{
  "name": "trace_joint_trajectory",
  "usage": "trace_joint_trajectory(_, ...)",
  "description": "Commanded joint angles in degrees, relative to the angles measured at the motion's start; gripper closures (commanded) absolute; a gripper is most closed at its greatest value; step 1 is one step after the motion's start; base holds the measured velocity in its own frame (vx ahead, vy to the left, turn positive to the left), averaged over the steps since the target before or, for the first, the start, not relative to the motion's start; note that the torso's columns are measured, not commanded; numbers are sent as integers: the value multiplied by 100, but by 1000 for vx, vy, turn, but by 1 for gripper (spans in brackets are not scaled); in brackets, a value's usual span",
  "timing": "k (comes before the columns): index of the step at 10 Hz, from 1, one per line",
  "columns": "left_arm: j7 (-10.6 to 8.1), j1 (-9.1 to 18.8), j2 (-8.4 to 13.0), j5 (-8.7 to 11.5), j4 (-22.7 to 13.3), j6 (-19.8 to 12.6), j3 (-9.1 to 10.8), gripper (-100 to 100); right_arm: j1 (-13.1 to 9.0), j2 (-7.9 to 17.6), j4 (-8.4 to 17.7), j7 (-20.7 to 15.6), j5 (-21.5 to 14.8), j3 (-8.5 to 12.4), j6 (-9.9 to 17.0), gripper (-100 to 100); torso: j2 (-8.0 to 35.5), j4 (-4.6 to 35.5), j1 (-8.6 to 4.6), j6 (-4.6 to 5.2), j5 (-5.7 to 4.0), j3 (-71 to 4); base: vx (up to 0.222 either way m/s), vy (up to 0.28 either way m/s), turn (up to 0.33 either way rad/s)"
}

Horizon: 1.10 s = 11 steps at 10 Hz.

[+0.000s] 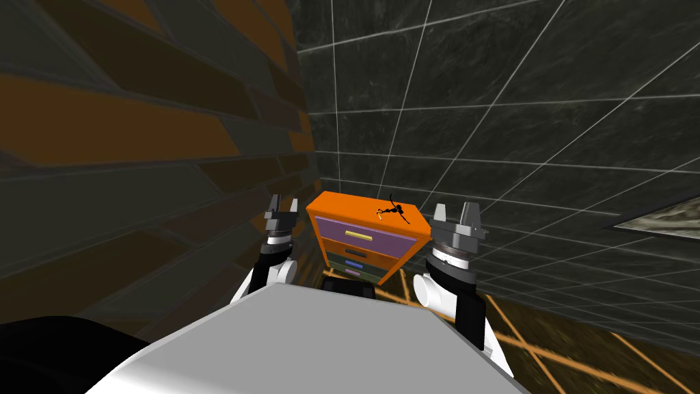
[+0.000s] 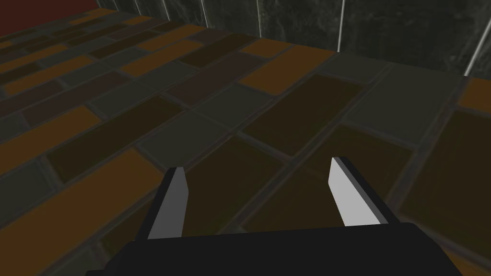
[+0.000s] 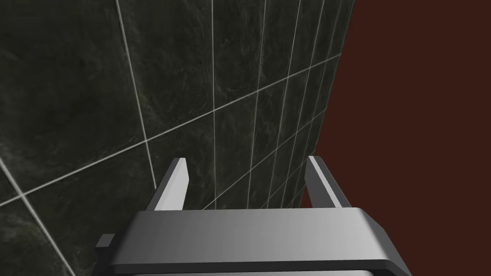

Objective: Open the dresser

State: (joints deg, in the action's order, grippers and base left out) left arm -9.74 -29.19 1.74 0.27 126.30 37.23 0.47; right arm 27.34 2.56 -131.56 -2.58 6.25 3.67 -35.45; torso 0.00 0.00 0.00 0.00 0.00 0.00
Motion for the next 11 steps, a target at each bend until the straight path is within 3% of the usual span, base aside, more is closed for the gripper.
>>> trace_joint_trajectory(1, 0, 0, 0, 0, 0, 0, 0, 0, 0, 0, 0, 0, 0, 0, 0, 0, 232, 235, 0, 0, 0, -467, 0, 0, 0)
trace_joint_trajectory(9, 0, 0, 0, 0, 2, 1, 0, 0, 0, 0, -2, 0, 0, 0, -1, 0, 3539, 3537, 0, 0, 0, -7073, 0, 0, 0)
trace_joint_trajectory(10, 13, 20, 165, -5, -109, 27, -10, -100, 0, 0, -2, 0, 0, 0, -1, 0, 3962, 3960, 0, 0, 0, -7919, 6, -7, -12)
trace_joint_trajectory(11, 31, 50, 307, -13, -272, 64, -26, -100, 0, 0, 0, 0, 0, 0, 0, 0, 4155, 4149, -1, 0, 0, -8314, -2, -20, -26)
